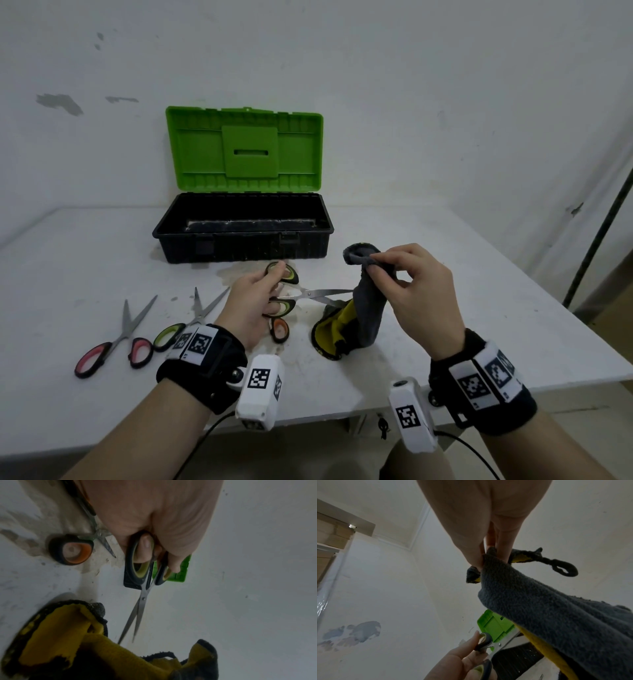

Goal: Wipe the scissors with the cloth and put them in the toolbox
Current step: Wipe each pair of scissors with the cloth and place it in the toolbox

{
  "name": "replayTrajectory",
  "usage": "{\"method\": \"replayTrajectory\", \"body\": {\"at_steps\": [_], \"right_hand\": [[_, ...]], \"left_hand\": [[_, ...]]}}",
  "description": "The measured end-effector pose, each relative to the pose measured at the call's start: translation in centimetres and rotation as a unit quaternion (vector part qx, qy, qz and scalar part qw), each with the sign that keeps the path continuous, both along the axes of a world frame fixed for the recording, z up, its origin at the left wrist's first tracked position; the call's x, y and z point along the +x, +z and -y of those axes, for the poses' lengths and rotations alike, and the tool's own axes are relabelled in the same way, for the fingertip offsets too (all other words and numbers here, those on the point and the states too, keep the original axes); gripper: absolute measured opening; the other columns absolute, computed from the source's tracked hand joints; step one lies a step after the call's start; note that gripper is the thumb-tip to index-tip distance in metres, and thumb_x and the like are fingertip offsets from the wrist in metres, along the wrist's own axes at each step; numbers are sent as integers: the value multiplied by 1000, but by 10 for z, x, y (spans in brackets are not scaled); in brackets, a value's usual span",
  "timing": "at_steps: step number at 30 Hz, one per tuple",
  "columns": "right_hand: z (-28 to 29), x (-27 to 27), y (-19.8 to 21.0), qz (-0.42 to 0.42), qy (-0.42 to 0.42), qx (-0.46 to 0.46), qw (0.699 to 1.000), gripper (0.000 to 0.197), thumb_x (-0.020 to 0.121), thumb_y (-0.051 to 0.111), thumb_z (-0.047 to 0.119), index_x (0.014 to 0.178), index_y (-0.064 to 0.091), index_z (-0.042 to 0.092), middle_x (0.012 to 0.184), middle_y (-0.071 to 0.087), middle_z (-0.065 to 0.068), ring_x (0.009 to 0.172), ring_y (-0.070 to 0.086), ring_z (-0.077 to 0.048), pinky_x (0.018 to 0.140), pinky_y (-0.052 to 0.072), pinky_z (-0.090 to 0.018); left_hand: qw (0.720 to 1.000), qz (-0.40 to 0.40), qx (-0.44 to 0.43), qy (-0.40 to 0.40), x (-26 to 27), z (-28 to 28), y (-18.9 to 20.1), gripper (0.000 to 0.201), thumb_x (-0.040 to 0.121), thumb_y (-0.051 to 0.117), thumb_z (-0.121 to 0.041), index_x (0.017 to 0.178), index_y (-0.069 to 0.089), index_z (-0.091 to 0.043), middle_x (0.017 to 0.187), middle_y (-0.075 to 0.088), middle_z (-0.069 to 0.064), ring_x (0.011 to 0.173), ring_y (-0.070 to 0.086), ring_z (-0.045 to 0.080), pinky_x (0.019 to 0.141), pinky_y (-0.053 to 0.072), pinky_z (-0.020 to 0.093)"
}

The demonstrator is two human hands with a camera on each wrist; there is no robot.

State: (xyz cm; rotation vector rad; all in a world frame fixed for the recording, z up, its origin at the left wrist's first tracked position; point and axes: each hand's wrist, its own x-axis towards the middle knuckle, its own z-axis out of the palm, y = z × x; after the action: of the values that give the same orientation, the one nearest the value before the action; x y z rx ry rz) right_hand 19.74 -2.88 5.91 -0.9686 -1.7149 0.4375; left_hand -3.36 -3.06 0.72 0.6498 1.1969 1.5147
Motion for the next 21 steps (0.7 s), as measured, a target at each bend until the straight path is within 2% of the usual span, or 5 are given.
{"method": "replayTrajectory", "body": {"at_steps": [3,8,14,19,21], "right_hand": [[-1,1,1,0,0,2,1000,12,84,72,8,90,76,17,90,64,2,86,60,-8,62,46,-8],[-1,1,1,13,-4,7,1000,12,84,72,9,90,76,19,90,64,3,85,61,-9,62,46,-8],[0,-2,-3,16,2,2,1000,10,84,72,10,91,76,17,90,64,3,85,61,-9,62,47,-9],[-1,-8,-5,27,7,-7,1000,10,85,72,12,92,76,18,91,63,5,86,60,-8,63,49,-10],[-1,-9,-4,30,5,-5,1000,10,85,72,12,92,76,18,91,63,5,86,60,-8,63,48,-10]], "left_hand": [[998,66,9,-6,0,0,4,14,94,60,-7,83,69,-4,62,46,-3,48,31,7,38,20,17],[991,136,13,-3,-1,0,4,45,96,43,1,65,73,-12,57,48,-1,43,33,6,38,22,16],[994,97,-20,33,-10,-6,-9,13,98,62,-31,92,68,-22,74,40,-4,44,39,4,49,42,19],[995,99,-27,4,-11,-6,-13,63,58,83,-53,103,60,-16,53,36,-11,37,25,3,50,26,16],[994,108,-20,-19,-10,-5,-15,62,50,90,-51,97,66,-17,54,40,-9,41,28,4,54,25,20]]}}
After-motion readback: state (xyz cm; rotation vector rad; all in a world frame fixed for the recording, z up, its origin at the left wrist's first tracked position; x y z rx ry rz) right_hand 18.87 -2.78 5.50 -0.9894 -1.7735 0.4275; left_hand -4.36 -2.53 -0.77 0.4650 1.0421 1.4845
